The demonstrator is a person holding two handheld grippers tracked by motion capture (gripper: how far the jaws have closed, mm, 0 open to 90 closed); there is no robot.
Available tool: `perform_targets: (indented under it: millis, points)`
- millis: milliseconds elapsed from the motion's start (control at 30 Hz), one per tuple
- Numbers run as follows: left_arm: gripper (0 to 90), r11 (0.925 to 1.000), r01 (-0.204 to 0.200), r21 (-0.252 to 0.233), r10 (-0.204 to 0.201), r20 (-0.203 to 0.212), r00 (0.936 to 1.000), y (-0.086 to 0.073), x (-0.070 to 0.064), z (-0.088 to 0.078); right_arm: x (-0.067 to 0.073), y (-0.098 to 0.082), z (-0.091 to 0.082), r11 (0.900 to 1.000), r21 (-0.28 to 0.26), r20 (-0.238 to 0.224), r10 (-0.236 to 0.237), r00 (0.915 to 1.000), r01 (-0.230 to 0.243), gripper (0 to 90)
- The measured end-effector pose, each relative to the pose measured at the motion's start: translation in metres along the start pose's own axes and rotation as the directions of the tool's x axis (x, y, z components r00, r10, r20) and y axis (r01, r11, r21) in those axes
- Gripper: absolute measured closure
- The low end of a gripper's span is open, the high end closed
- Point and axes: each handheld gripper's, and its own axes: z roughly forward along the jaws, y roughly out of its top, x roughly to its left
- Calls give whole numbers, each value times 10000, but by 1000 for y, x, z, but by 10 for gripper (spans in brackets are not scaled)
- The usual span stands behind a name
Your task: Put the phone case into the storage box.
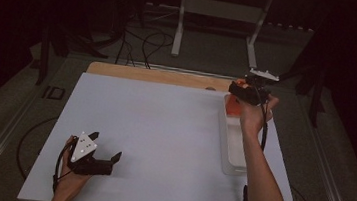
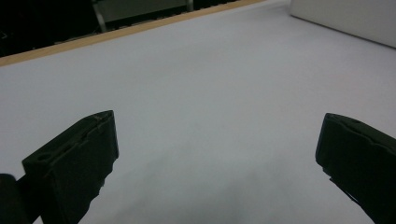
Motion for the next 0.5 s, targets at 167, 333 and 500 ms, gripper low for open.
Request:
perform_targets:
  millis: [167, 333, 500]
  points:
    - [0, 10000, -29, 32, 29, 2, 10000, 0, 0, 0, -1, -3, 2, 10000, 53, 12, 19, 10000, -19, 162]
    - [0, 10000, -7, 13, 7, 3, 10000, 0, 0, 0, -1, -5, 4, 9999, 113, 56, -89, 9999, 89, 162]
    - [0, 10000, -16, 14, 16, 0, 10000, 0, 0, 0, 0, -5, 4, 9999, 92, 22, -56, 10000, 56, 162]
